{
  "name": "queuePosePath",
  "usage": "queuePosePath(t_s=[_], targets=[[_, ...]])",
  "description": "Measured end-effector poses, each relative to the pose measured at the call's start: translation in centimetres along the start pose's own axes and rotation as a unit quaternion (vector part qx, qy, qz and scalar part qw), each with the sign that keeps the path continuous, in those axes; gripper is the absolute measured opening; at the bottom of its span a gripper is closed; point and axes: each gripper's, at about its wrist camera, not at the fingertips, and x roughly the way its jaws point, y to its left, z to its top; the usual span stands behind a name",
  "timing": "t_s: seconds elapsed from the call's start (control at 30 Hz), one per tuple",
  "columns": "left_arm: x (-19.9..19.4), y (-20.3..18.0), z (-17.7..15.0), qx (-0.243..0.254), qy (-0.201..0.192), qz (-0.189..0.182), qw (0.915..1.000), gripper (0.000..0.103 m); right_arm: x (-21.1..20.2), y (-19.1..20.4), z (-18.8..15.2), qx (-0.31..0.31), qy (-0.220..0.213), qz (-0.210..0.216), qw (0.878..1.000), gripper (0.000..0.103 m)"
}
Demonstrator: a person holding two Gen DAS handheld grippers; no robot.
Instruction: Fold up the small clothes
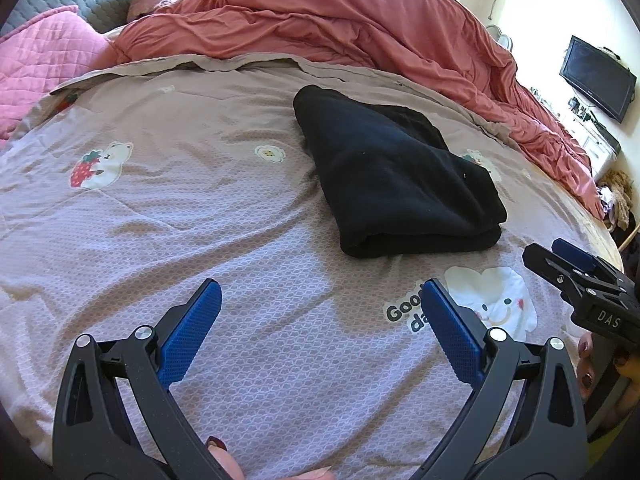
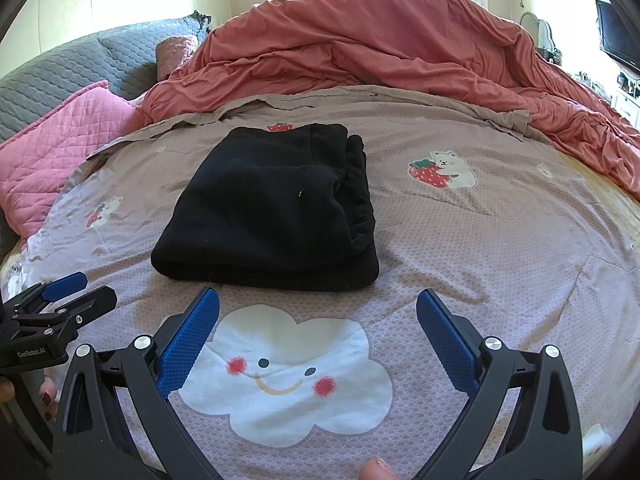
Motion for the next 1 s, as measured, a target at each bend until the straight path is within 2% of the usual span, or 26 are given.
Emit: queuePosePath(t_s=[1.0], targets=[[0.42, 0.27, -0.02, 0.003, 0.005, 0.019, 0.9998, 0.093, 0.53, 0.31, -0.37, 0.000, 0.006, 0.001, 1.000, 0.098]])
